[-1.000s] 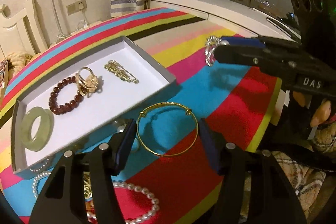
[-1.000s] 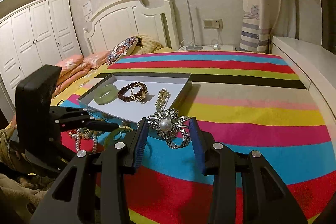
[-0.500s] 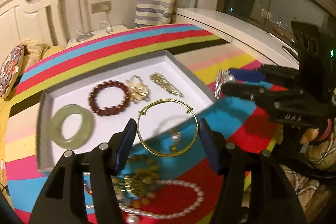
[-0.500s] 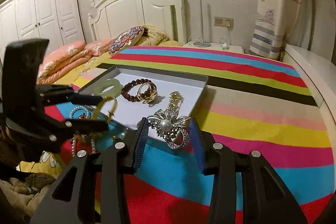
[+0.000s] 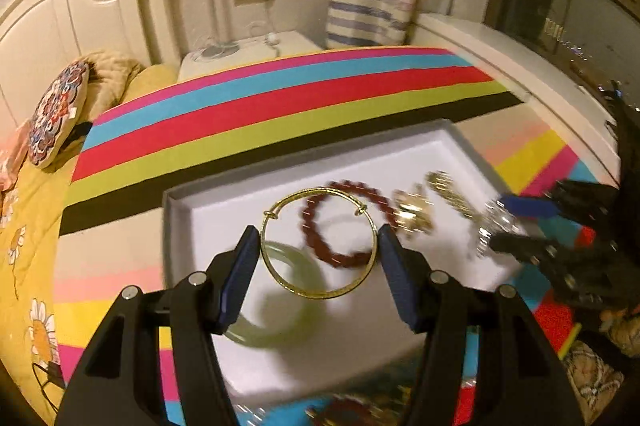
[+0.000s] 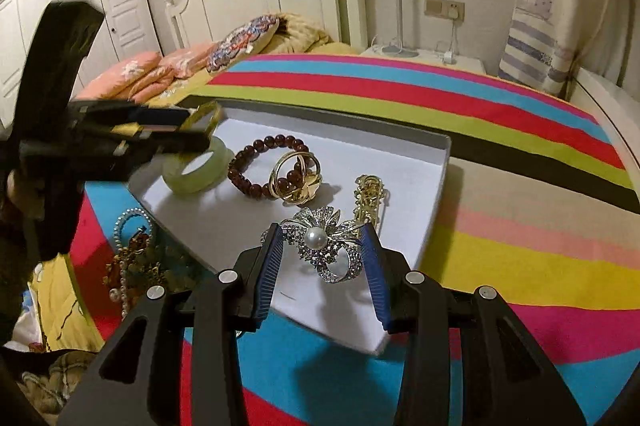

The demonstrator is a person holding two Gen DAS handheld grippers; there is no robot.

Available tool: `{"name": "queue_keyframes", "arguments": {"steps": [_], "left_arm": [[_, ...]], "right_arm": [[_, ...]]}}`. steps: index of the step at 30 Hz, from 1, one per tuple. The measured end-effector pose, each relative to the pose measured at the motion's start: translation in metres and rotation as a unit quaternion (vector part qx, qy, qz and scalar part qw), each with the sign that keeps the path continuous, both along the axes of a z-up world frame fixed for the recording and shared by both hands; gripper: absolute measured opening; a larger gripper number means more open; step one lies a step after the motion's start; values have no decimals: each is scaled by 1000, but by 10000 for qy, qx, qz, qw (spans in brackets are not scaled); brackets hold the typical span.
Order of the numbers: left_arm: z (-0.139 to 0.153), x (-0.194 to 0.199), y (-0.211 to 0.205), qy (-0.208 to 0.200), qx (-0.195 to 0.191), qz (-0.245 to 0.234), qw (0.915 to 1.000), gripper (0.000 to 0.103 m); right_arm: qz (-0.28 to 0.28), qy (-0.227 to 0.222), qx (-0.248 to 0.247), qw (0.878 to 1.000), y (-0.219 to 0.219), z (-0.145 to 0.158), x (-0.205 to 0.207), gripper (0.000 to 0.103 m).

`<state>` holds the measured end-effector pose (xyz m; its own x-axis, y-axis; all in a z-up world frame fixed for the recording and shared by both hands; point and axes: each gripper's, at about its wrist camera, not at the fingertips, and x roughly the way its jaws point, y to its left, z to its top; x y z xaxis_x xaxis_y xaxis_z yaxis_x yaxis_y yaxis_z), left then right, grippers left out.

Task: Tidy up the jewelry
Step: 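Lower the brooch into the box with the right tool while the left drops the gold bangle in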

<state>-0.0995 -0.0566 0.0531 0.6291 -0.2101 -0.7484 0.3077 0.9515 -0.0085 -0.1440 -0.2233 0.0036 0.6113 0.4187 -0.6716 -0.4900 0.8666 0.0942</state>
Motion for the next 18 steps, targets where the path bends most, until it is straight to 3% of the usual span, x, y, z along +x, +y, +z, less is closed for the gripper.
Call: {"name": "queue_keyframes", "arguments": {"steps": [5,10,18], "left_arm": [[-7,29,6,163,304,126,9993,60],[-14,49,-2,197,844,-10,9962,60],[-36,62,-18,549,1004,-339,9928,60]], "right_arm": [[-19,129,55,9999,5,-2,7,39],[-51,156,100,9998,10,0,13,39],[-68,362,47,9993,13,-7,19,39]]}}
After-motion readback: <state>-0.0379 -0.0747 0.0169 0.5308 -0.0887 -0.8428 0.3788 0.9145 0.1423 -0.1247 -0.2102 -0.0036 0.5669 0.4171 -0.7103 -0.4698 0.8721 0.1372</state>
